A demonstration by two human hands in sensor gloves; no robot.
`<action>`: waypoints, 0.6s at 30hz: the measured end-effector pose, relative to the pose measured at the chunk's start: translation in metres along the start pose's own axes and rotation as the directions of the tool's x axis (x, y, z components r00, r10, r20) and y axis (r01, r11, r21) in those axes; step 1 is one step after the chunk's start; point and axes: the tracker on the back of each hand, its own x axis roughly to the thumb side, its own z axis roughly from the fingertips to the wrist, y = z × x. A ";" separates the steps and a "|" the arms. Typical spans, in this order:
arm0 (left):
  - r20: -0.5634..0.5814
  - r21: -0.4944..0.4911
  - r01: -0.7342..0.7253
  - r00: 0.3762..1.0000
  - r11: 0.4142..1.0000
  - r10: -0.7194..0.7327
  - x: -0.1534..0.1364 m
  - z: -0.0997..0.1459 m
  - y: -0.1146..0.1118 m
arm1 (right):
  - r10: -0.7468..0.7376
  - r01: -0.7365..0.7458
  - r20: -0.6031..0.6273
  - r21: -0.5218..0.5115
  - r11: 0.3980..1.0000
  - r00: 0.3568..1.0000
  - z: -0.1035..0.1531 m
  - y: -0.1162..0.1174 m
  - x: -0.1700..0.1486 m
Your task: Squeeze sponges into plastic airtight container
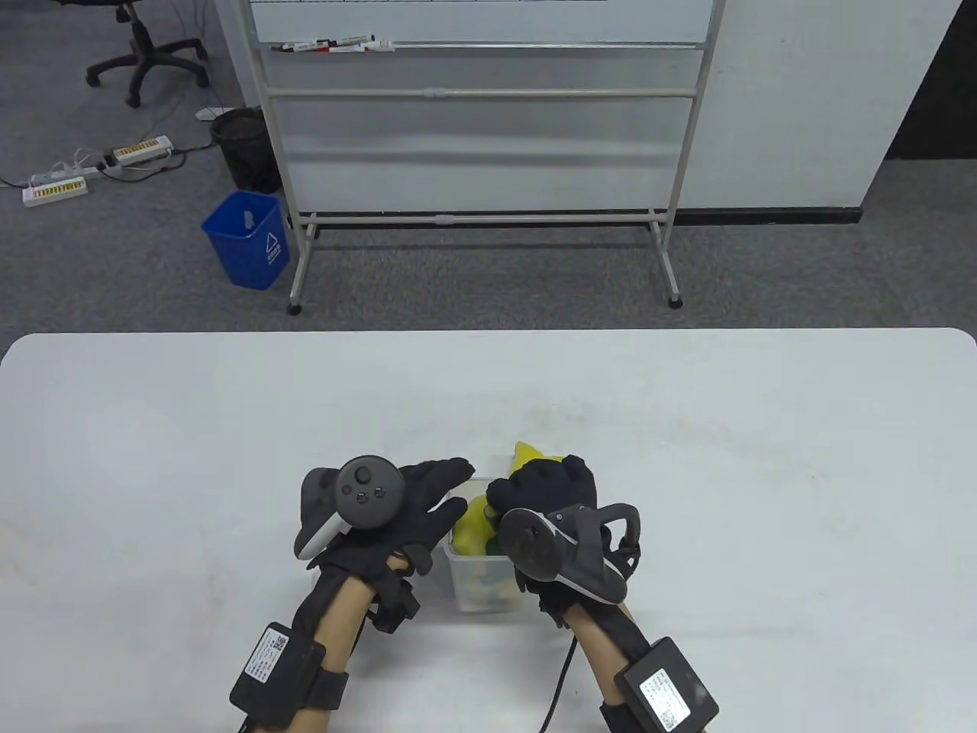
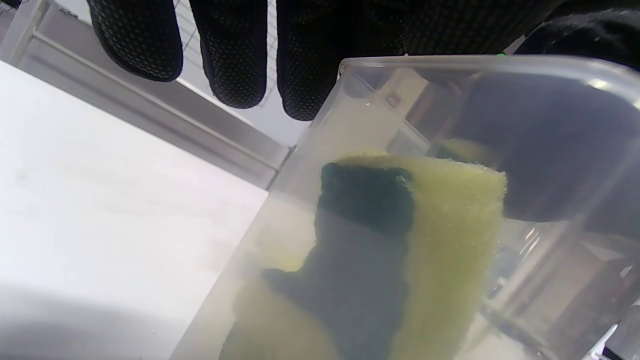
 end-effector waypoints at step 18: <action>-0.009 -0.005 -0.003 1.000 1.000 0.003 0.001 0.000 0.000 | -0.066 0.077 -0.046 0.289 0.954 0.997 -0.008 0.008 -0.012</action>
